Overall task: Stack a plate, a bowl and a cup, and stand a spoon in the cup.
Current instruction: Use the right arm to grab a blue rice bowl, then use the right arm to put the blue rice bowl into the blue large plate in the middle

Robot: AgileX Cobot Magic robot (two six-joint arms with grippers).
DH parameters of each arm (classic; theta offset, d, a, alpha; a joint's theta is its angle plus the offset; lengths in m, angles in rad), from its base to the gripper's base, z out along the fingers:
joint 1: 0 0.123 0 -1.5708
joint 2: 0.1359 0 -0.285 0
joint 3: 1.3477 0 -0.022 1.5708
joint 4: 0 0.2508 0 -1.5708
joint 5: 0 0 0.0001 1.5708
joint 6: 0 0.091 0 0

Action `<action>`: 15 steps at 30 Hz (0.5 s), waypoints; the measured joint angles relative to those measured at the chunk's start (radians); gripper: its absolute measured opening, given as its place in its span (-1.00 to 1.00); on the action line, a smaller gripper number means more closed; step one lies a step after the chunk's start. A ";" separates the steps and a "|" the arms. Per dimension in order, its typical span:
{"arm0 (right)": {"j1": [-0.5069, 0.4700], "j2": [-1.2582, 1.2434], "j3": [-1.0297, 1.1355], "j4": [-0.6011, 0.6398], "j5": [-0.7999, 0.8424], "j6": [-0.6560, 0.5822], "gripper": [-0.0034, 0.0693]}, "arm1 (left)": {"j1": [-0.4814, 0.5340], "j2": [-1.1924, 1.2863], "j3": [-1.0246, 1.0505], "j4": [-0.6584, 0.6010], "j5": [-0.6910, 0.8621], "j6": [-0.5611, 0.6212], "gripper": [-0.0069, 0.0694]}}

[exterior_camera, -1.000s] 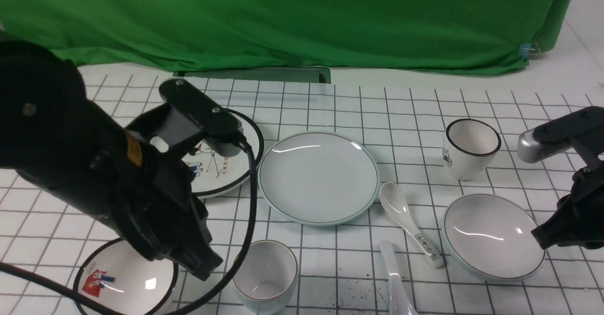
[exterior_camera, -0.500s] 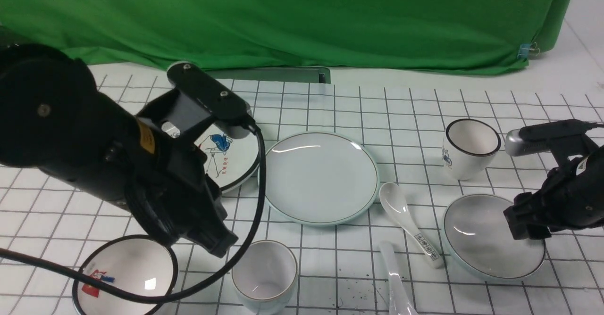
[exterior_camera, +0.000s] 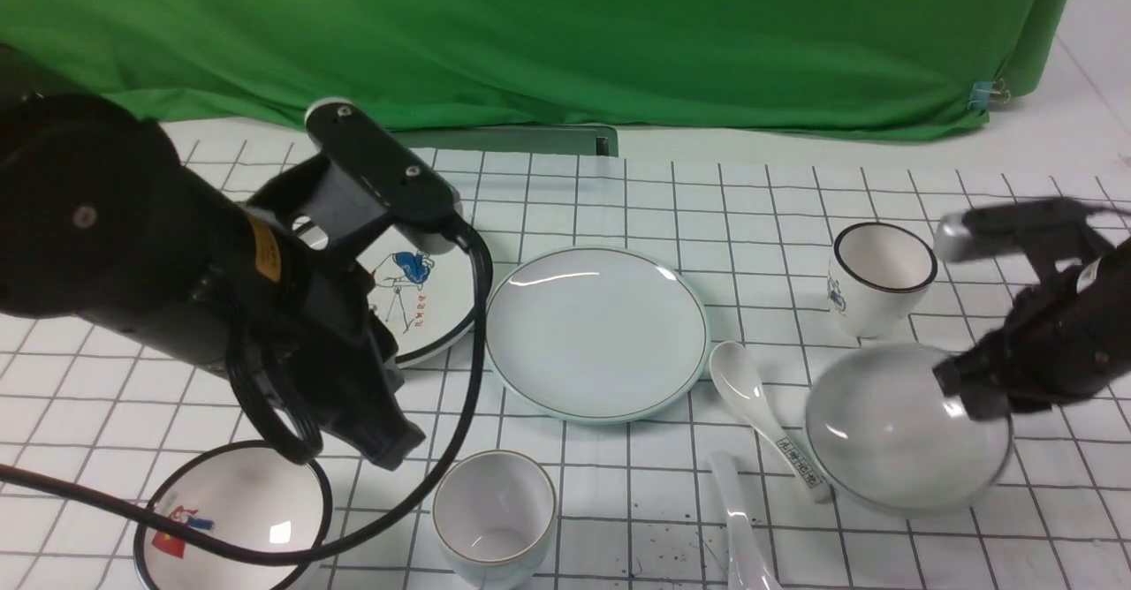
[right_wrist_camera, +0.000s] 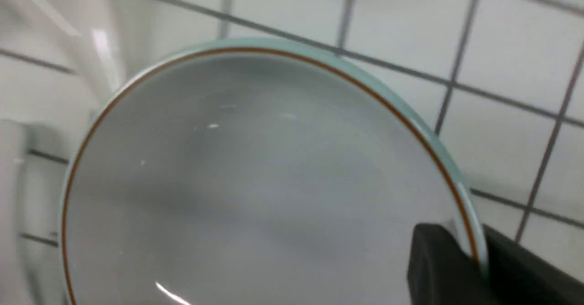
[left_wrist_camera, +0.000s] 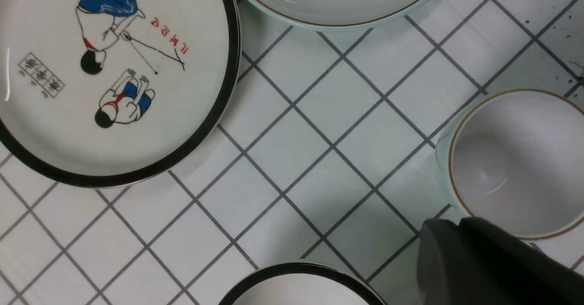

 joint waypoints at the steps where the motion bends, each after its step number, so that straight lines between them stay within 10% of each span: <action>1: 0.018 -0.011 -0.023 0.020 0.012 -0.015 -0.71 | 0.000 0.000 0.000 0.001 0.000 0.000 -0.89; 15: 0.290 0.289 -0.495 0.088 -0.019 0.027 -0.71 | 0.000 -0.052 0.000 0.176 0.036 -0.192 -0.89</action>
